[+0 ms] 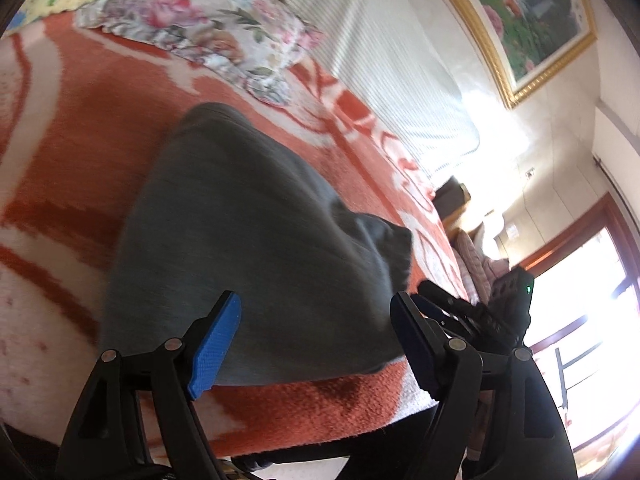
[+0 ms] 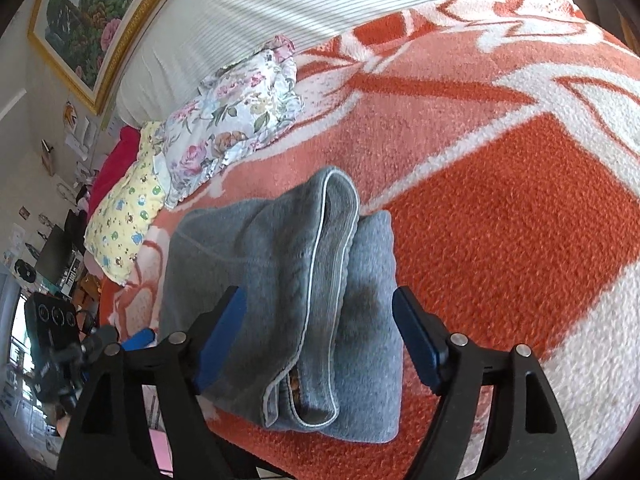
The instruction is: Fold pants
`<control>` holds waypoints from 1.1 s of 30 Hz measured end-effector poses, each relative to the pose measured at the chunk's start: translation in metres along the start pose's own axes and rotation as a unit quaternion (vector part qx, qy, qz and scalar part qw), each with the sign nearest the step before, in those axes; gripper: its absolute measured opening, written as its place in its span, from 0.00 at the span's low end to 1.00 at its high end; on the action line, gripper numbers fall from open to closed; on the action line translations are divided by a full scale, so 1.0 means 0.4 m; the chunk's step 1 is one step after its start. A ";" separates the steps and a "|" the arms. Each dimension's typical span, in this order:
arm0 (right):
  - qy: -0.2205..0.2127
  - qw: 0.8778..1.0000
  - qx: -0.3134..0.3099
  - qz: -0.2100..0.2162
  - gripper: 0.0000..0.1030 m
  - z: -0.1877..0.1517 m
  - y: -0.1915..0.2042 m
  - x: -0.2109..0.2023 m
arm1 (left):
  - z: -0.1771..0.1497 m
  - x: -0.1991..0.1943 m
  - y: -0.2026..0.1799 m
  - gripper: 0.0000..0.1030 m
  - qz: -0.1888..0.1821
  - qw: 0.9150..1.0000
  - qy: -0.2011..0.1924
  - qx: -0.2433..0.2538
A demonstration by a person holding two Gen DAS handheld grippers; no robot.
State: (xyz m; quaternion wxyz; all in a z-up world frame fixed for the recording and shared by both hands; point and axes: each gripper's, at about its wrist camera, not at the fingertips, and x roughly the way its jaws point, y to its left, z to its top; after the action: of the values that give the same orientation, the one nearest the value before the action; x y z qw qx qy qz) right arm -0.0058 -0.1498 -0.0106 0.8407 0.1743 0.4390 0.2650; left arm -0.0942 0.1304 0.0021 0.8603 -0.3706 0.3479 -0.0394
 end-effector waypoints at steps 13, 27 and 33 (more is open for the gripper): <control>0.016 1.000 0.011 -0.007 0.78 -0.028 -0.013 0.023 | 0.060 -0.061 0.135 0.79 0.045 0.998 -0.025 -0.047; 0.034 0.999 0.023 -0.006 0.79 -0.031 -0.038 0.072 | 0.079 0.014 0.198 0.79 0.074 0.996 0.015 -0.045; 0.041 0.999 0.031 0.006 0.80 -0.032 -0.048 0.098 | 0.082 0.062 0.223 0.79 0.080 0.995 0.040 -0.050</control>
State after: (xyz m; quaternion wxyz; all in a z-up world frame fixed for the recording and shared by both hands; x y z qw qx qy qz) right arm 0.0080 -0.1411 -0.0531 0.8145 0.1920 0.4799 0.2636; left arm -0.0717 0.2067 -0.0555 0.8265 -0.3818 0.4125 0.0322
